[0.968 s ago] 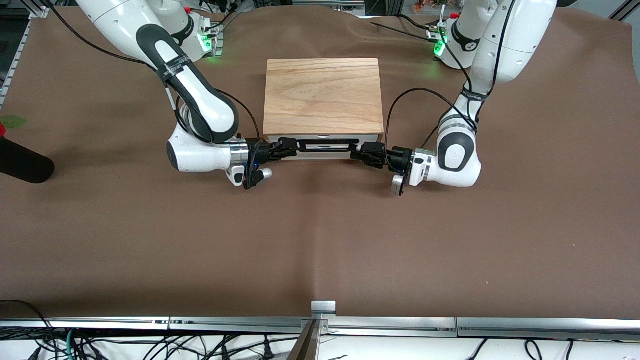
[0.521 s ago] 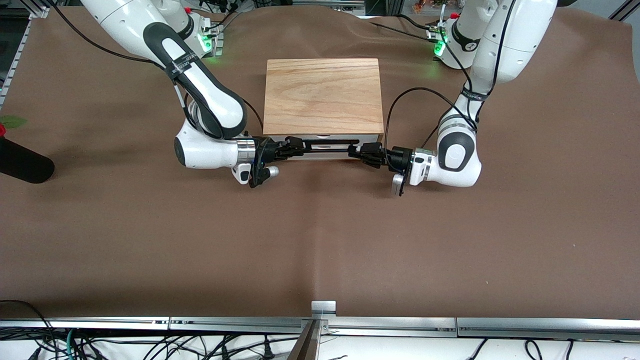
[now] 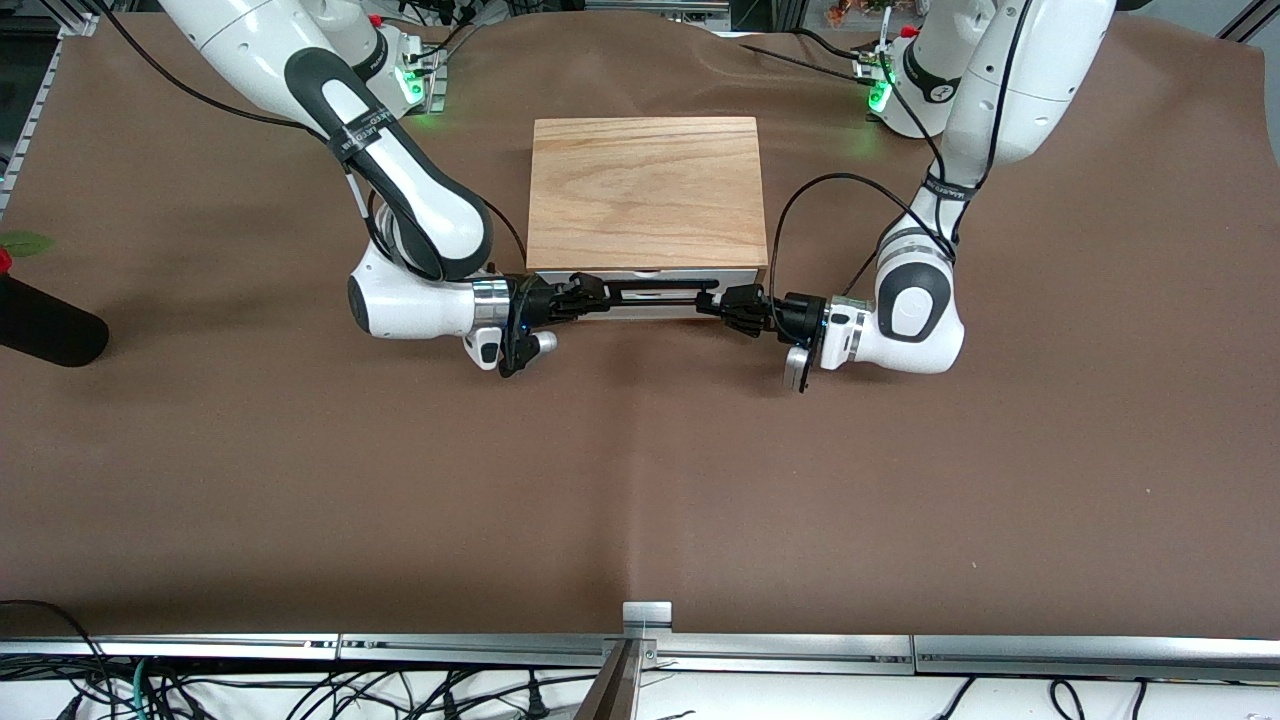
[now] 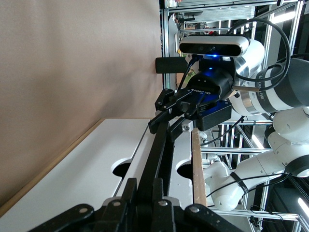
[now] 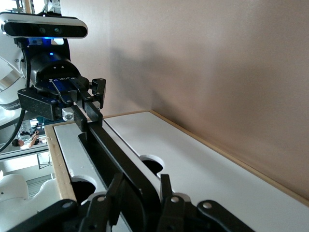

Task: Pull top drawer with both arms simultaneously
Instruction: 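Close the right gripper and the left gripper on the handle ends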

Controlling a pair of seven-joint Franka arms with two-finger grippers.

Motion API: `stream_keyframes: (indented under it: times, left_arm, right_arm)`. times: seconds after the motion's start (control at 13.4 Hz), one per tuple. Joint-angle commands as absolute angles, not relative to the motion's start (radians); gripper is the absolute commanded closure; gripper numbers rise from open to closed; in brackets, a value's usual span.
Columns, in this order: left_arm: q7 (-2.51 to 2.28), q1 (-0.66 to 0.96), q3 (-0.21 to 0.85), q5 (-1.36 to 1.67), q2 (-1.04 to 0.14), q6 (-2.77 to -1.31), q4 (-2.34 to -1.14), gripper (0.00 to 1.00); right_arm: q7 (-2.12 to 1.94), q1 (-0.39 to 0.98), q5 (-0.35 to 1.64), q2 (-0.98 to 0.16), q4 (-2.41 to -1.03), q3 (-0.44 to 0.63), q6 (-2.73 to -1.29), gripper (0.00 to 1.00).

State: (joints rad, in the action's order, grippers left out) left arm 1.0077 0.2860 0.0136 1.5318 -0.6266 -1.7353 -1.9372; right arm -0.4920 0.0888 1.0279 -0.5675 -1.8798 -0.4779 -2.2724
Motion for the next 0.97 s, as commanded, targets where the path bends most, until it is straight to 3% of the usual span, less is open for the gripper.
stream_keyframes:
  times: [0.0, 0.89]
  left_arm:
    - [1.035, 0.298, 0.014, 1.565, -0.607, -1.755, -1.959, 0.94]
    - [1.034, 0.304, 0.012, 1.566, -0.617, -1.758, -1.950, 0.94]
  right_arm:
    - [-0.494, 0.086, 1.051, -0.592, -1.871, -0.491, -2.284, 1.00]
    - [-0.483, 0.061, 1.065, -0.652, -1.793, -0.488, -2.260, 1.00]
